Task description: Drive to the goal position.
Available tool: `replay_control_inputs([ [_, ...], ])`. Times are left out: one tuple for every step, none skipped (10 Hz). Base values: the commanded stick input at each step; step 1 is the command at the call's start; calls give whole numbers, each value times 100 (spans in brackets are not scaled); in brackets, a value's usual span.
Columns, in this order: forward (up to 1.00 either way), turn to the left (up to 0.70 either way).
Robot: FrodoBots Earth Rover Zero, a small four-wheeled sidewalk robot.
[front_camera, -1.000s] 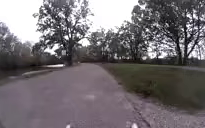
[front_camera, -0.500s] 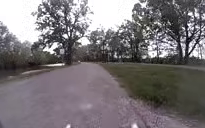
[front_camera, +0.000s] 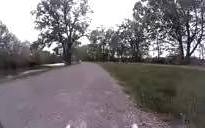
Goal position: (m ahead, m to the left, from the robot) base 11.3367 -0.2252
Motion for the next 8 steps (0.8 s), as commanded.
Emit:
replay_control_inputs([
  [100,0],
  [100,0],
  [100,0],
  [100,0],
  [100,0],
  [100,0],
  [100,0],
  [100,0],
])
